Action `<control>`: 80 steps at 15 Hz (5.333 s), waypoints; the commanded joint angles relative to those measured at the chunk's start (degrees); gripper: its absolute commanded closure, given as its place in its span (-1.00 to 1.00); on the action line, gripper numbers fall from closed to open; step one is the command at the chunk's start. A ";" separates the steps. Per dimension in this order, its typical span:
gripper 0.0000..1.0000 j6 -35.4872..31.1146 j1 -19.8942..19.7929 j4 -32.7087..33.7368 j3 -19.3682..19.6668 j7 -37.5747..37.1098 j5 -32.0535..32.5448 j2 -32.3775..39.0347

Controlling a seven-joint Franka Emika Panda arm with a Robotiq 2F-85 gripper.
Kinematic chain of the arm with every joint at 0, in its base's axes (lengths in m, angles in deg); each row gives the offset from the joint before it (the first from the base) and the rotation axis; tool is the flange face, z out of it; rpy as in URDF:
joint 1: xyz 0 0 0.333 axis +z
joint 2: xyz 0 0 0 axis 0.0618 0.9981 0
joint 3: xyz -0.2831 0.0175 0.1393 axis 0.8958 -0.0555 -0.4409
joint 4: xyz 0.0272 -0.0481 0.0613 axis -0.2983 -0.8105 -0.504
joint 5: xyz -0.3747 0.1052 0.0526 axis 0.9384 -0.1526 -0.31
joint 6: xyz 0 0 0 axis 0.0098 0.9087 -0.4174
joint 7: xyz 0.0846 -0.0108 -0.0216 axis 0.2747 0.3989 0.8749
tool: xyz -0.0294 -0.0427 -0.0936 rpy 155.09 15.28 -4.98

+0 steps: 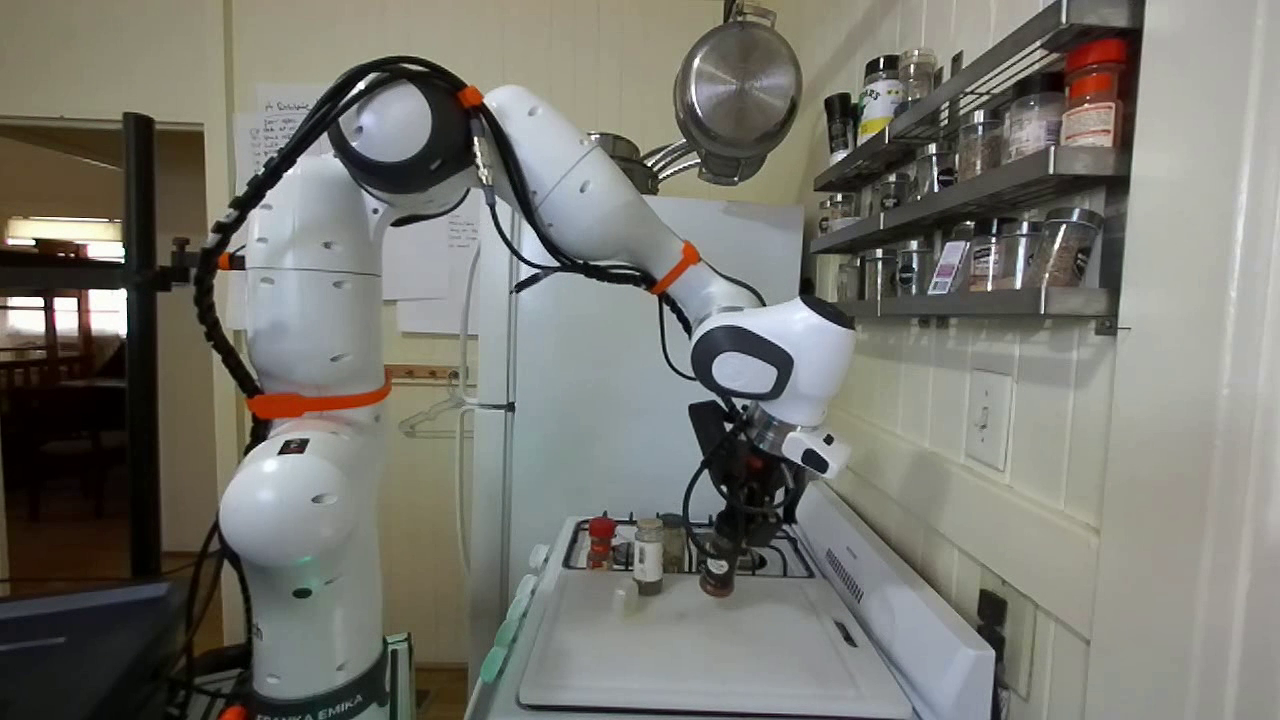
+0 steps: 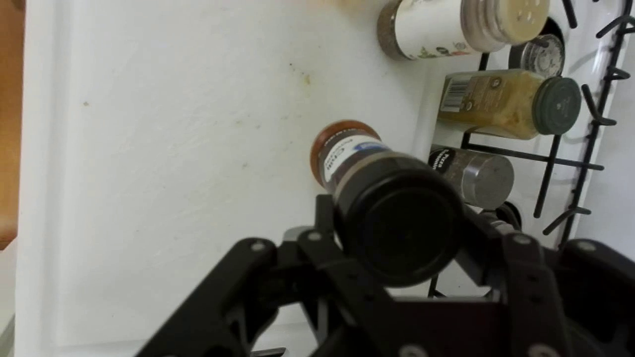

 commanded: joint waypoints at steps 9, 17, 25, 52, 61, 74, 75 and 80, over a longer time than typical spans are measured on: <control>0.37 6.07 -1.03 6.00 -0.33 -5.00 3.90 4.91; 0.37 6.07 -1.25 6.54 -0.51 -5.90 4.61 6.04; 0.37 4.29 -0.67 6.74 -0.90 -11.25 9.31 5.87; -1.00 -20.10 0.91 1.01 -3.96 -16.28 19.42 4.89; -1.00 -24.11 1.71 -7.76 -4.98 -18.36 16.63 -2.39; -1.00 -23.88 1.96 -12.87 -6.08 -26.15 21.67 -4.09; -1.00 -23.87 1.83 -13.09 -6.34 -28.35 23.83 -3.99; -1.00 -25.29 2.13 -15.93 -7.49 -32.99 31.47 -4.86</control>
